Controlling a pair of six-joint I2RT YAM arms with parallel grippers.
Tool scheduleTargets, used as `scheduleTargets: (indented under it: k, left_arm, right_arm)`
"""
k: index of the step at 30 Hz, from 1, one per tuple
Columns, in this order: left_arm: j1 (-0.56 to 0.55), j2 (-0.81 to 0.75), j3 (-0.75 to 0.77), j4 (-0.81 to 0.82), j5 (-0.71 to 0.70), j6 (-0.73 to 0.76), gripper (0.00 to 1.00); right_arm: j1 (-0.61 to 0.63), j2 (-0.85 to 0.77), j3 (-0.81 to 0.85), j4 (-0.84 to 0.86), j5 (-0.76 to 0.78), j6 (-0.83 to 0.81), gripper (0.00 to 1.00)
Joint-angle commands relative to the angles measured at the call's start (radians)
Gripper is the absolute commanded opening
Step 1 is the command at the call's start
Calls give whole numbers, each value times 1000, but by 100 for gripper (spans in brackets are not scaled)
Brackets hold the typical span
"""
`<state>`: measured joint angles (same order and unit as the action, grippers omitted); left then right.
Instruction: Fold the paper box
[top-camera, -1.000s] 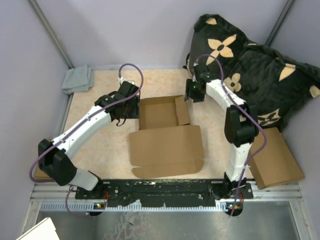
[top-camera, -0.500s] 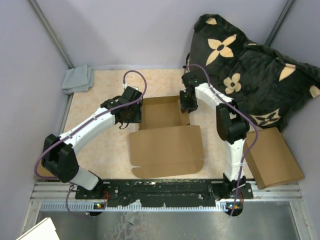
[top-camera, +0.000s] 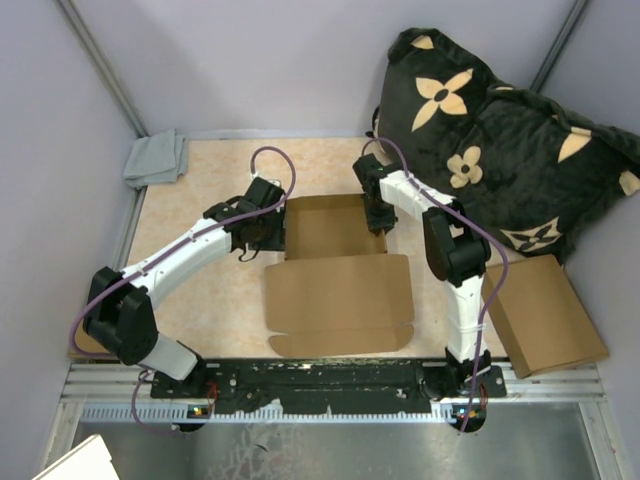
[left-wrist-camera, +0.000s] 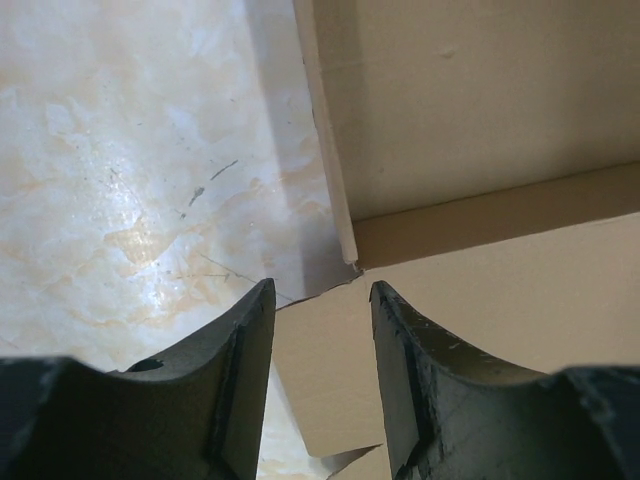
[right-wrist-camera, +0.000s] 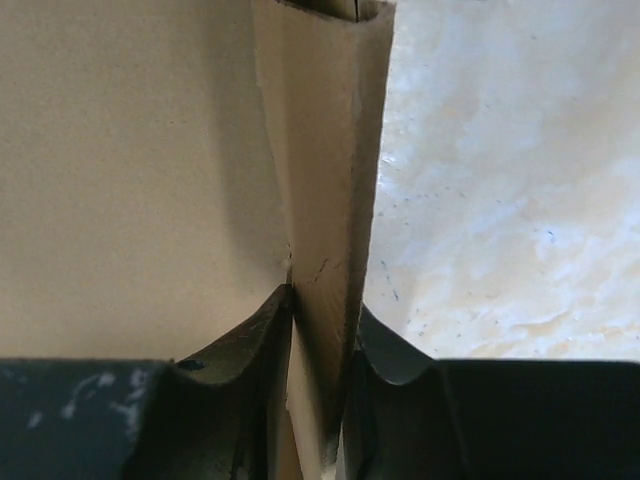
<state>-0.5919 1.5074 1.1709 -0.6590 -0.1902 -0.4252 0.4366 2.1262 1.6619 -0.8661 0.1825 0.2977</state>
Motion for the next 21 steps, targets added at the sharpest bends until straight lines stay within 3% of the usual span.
scheduleTargets:
  k: [1,2,5,13,21]
  left_arm:
    - [6,11,-2,42,49,20,49]
    - [6,11,-3,47,53,22,49]
    - [6,8,-9,54,64,29,49]
    - [6,-16,-28,61,78,36,49]
    - [6,-30,-53,75,100,29,48]
  right_arm:
    - [10,-21,0,-46,102,9,34]
    - [8,-25,-2,-42,103,17,41]
    - [8,-45,-3,-22,89,44,47]
    - [-7,-107,21,12,21,116,46]
    - [-10,-117,57,-37,79,103,41]
